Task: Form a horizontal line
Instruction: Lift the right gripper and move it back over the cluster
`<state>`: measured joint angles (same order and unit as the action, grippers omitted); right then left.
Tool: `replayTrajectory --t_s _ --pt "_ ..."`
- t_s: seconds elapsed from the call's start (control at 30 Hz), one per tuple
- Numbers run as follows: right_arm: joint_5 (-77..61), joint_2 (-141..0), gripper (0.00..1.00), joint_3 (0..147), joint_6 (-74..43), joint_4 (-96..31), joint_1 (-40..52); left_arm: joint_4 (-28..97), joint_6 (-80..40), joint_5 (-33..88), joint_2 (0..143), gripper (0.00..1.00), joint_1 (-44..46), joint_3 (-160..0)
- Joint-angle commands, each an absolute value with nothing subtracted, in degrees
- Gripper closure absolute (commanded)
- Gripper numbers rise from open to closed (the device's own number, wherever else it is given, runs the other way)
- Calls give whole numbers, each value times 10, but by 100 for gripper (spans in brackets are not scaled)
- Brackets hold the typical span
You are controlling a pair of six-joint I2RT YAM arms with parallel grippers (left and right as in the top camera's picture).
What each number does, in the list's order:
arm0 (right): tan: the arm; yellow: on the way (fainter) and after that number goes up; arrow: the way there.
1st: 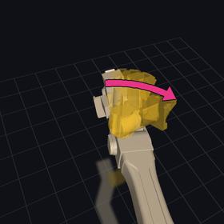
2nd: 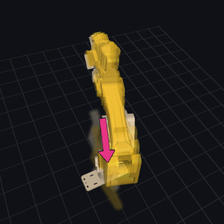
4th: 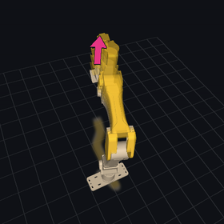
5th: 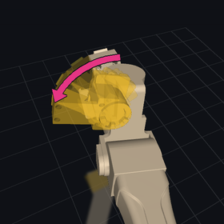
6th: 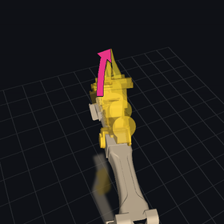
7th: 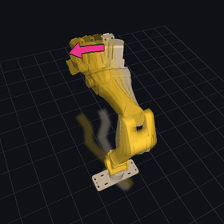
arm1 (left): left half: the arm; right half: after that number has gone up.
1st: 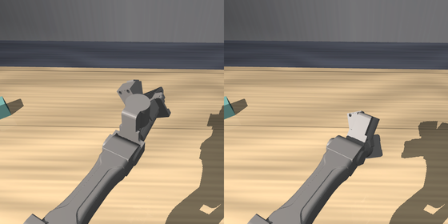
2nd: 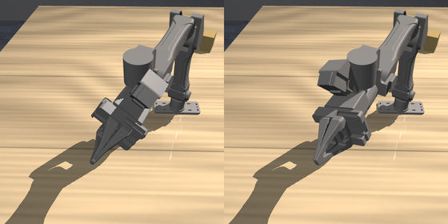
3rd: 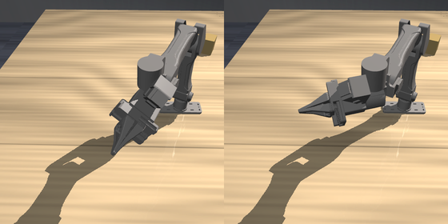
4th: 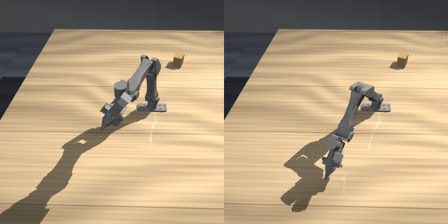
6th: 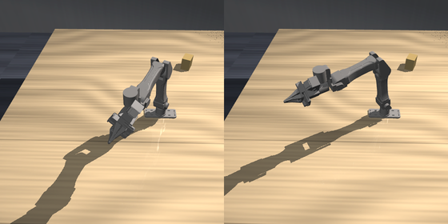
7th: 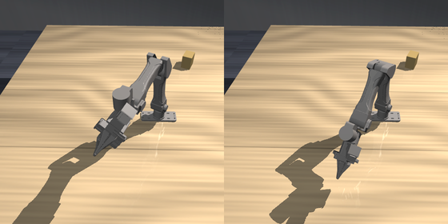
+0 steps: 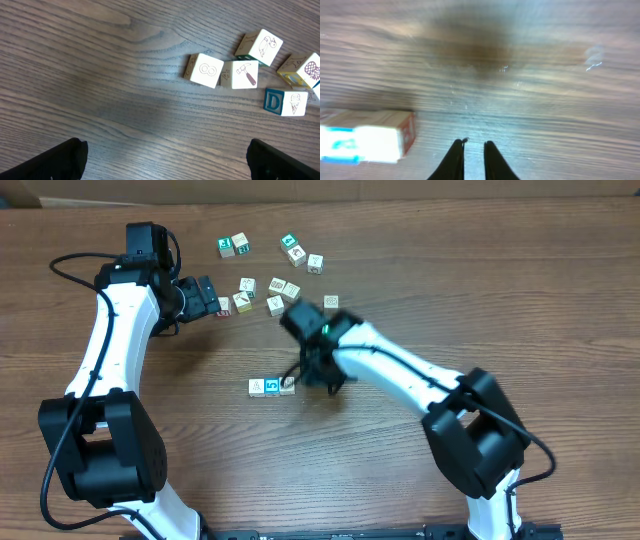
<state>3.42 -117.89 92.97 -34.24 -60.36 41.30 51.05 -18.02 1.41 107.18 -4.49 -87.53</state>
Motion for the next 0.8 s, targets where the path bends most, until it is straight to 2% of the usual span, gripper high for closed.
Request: replayTrajectory --t_s 0.0,0.2,0.3,0.4,0.5,0.77 --pt "38 -1158 87 1105 -261 -679 364 509 -180 10 1076 0 -41 -881" --pt "38 -1158 85 1364 -208 -758 321 509 -180 10 1076 0 -41 -881" --pt "41 -1158 67 1422 -167 -728 314 509 -180 11 1076 0 -41 -881" --pt "46 -1158 39 1428 -123 -666 314 509 -180 11 1076 0 -38 -881" --pt "65 -1171 25 1411 -97 -588 314 509 -180 11 1076 0 -38 -881" --pt "79 -1269 16 1408 18 -484 314 509 -180 11 1076 0 -38 -881"
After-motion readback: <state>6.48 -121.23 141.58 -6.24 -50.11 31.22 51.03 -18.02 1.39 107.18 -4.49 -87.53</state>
